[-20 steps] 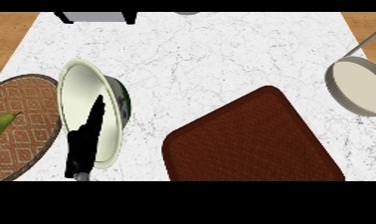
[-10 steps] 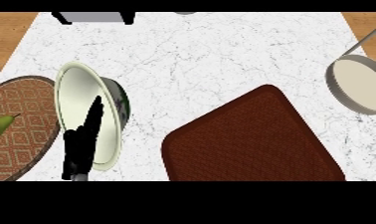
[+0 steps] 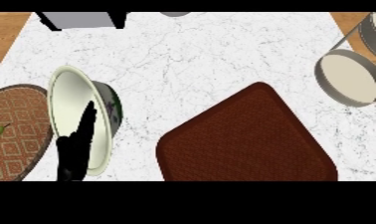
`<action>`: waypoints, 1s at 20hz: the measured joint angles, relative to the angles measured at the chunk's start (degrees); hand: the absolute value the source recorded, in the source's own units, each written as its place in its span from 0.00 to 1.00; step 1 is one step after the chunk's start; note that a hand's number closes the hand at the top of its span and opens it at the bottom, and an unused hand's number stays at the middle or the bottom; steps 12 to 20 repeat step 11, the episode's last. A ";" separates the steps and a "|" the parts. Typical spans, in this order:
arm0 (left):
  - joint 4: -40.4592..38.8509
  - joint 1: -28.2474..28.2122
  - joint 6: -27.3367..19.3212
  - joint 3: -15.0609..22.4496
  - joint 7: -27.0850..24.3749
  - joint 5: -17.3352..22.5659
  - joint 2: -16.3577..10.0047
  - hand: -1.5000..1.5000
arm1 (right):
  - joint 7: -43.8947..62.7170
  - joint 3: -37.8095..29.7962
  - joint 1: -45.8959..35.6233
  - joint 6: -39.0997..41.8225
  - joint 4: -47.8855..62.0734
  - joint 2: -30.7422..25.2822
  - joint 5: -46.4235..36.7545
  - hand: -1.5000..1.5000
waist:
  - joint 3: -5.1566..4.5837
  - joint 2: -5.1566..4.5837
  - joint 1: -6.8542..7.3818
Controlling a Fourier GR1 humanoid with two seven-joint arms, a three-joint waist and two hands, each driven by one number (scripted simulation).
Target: Pick the lemon from the tray and place it in the tiered basket
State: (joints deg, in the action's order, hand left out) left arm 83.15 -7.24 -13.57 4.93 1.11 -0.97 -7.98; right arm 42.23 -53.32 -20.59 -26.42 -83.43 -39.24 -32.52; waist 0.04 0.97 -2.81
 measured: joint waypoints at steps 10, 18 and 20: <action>0.99 -1.86 -0.47 -1.24 -0.21 0.33 -0.12 0.50 | 3.68 -21.91 22.92 17.51 -25.95 7.44 18.81 0.00 | 0.01 0.43 -2.29; 0.91 -1.88 -0.52 -1.38 -0.06 0.34 -0.15 0.50 | 3.33 -24.50 24.78 19.65 -27.27 8.19 21.86 0.00 | 0.03 0.47 -2.45; 0.91 -1.88 -0.52 -1.38 -0.06 0.34 -0.15 0.50 | 3.33 -24.50 24.78 19.65 -27.27 8.19 21.86 0.00 | 0.03 0.47 -2.45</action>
